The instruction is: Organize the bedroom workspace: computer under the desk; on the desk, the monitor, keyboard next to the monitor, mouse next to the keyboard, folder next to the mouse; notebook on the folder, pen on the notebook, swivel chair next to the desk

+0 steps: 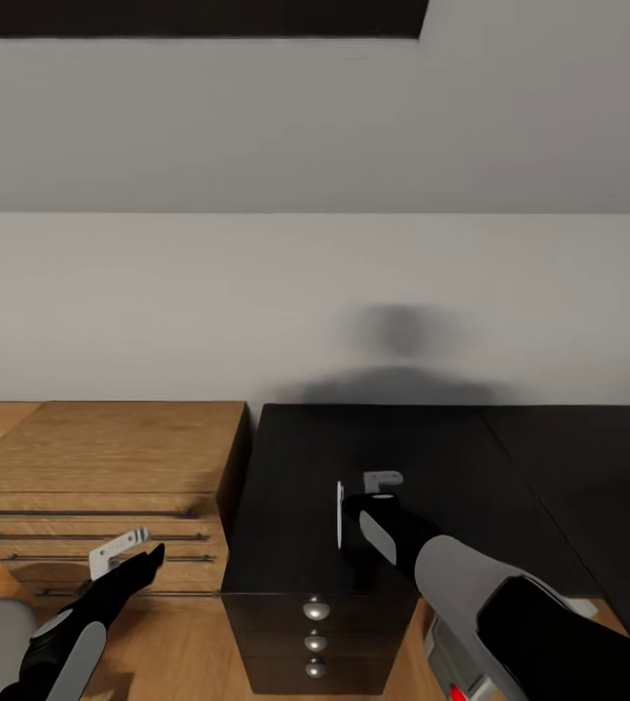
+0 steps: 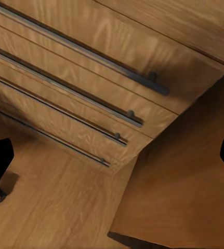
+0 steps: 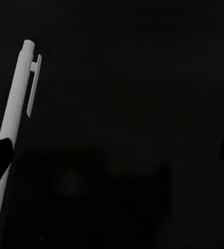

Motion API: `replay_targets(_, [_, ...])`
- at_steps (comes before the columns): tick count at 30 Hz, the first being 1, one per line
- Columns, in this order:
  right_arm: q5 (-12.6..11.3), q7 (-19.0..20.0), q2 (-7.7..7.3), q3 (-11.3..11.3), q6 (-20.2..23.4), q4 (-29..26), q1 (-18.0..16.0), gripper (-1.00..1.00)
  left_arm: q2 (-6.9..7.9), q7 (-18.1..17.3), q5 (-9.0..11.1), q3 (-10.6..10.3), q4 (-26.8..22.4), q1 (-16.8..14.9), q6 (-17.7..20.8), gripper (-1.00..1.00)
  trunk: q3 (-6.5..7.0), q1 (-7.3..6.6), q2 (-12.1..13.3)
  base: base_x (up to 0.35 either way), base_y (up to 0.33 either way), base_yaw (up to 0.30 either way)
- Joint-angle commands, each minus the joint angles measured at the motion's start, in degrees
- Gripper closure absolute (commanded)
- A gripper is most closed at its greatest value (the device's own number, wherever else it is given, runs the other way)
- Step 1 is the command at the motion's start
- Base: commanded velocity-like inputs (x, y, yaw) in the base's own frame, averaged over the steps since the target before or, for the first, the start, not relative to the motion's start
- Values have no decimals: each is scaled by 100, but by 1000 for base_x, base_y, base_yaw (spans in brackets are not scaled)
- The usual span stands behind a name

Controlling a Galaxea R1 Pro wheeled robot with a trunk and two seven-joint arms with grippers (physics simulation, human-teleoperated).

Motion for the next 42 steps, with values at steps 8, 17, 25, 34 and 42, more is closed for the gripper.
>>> replay_targets(8, [-37,-15,0,41,114,-17,1,-100,10,46,55,-1,1,-5,36,-100,-7,2,-4,54,45,0])
replay_targets(17, [-234,-24,0,50,114,-29,6,-100,27,47,58,12,0,-5,58,-100,-7,2,-4,5,4,58])
replay_targets(25, [-277,-45,0,47,134,-26,6,-100,16,41,77,22,-169,-3,56,-100,-7,2,-4,0,0,198])
replay_targets(34, [-271,-27,0,25,115,-14,6,-100,0,41,81,15,-263,-6,51,-100,-78,90,-165,0,0,20])
replay_targets(42, [-270,-29,0,24,193,-8,6,-100,-11,41,81,15,-279,-7,51,-100,-222,266,-486,0,0,0])
